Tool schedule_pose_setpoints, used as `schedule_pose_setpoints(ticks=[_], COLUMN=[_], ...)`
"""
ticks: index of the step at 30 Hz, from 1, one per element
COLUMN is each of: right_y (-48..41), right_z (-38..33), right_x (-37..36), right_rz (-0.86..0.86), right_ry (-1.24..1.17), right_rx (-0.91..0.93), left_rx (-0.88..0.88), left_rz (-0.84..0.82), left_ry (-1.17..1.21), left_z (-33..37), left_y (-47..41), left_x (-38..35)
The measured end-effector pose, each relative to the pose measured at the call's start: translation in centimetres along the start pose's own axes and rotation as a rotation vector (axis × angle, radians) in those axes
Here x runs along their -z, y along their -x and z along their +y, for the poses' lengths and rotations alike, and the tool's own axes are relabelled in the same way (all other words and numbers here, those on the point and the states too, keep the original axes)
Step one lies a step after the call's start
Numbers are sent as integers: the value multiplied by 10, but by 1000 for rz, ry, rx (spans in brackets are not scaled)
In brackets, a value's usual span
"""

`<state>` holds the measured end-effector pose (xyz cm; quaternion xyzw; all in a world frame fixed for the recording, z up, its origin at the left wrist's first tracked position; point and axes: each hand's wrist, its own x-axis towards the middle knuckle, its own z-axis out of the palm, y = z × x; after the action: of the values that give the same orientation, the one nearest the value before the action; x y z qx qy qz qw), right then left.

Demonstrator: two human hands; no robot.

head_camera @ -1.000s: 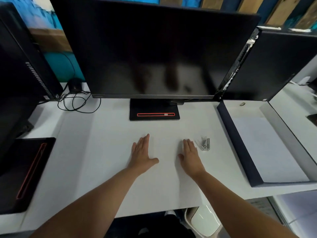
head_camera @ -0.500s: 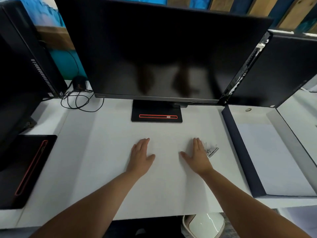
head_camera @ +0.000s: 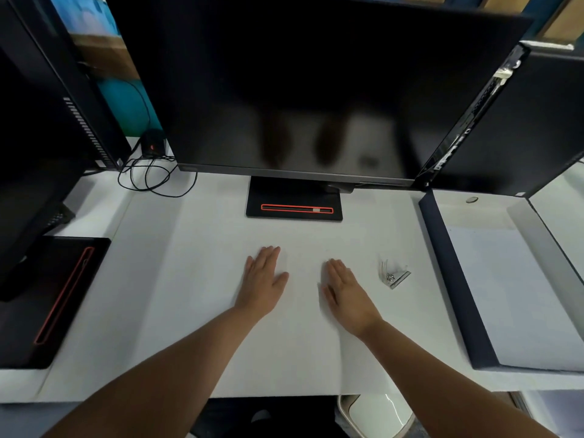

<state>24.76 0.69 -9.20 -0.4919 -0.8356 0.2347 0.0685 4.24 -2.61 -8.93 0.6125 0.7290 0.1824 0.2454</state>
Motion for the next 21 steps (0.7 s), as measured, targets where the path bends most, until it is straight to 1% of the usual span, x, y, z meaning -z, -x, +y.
schedule_pose_setpoints(ticks=[2,6,9,12,15,17,21], right_y=[-4,-20,-29,-34,-50,-63,-80], right_z=[0,-1,0,-6,-13,-18,-24], right_x=[3,15,16,18,24,25,25], right_rz=[49,112,80,49,54,-9,-213], right_ry=[-29,-10,-22,-29,-43,-35,19], right_rx=[25,-34,-72,-24,-9,-16,-65], left_rx=[2,10,12,17,24,43,41], left_rz=[4,0,-3,-7,-10,-9,1], left_ry=[1,9,10,16,24,33,19], left_z=[0,1,1,0,0,0,0], left_y=[-1,-3,-3,-4,-4,-4,-4], left_x=[1,3,4,4,5,7,9])
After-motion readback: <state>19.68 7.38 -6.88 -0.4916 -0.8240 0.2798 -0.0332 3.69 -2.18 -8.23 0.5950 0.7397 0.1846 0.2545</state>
